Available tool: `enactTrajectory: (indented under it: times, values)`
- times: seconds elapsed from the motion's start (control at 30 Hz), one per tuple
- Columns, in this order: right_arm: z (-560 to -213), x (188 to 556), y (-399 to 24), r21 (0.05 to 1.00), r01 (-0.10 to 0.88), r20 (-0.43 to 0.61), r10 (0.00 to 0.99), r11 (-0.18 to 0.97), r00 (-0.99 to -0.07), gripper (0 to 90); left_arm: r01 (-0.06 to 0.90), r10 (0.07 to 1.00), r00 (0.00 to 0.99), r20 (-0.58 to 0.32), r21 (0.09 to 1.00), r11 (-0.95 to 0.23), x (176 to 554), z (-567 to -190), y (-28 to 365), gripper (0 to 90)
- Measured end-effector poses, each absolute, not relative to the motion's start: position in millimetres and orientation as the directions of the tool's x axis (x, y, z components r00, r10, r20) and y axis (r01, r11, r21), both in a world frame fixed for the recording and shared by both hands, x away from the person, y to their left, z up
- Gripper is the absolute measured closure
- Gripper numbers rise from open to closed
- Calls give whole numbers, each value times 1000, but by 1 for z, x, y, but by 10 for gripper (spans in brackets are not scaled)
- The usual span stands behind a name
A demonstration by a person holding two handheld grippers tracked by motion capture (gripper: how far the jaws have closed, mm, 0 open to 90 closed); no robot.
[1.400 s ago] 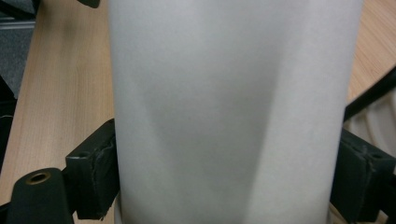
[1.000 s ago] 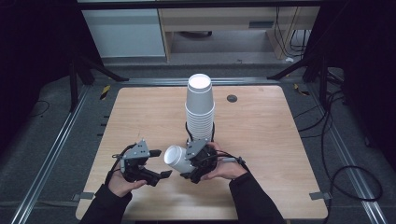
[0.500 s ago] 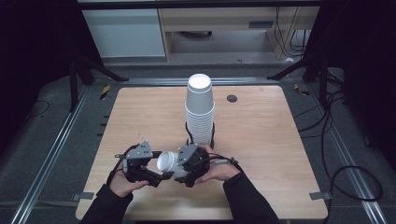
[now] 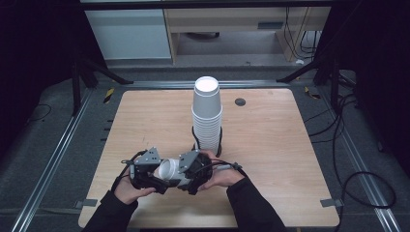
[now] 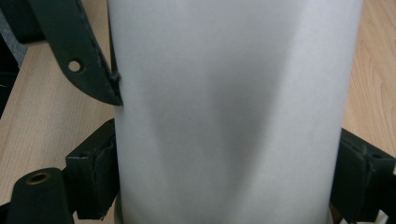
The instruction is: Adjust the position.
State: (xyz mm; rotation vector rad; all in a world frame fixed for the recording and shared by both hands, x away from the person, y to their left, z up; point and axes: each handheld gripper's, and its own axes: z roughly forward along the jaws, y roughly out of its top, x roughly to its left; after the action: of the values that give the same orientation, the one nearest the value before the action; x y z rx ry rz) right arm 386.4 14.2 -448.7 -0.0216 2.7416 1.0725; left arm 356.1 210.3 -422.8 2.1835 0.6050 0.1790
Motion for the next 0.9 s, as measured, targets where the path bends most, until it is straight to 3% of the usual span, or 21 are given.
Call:
enactTrajectory:
  times: [0.9]
  values:
    - [-450,387,18,663,-81,-168,43,745,-985,114,373,469,877,-102,758,-534,356,-421,211,211]
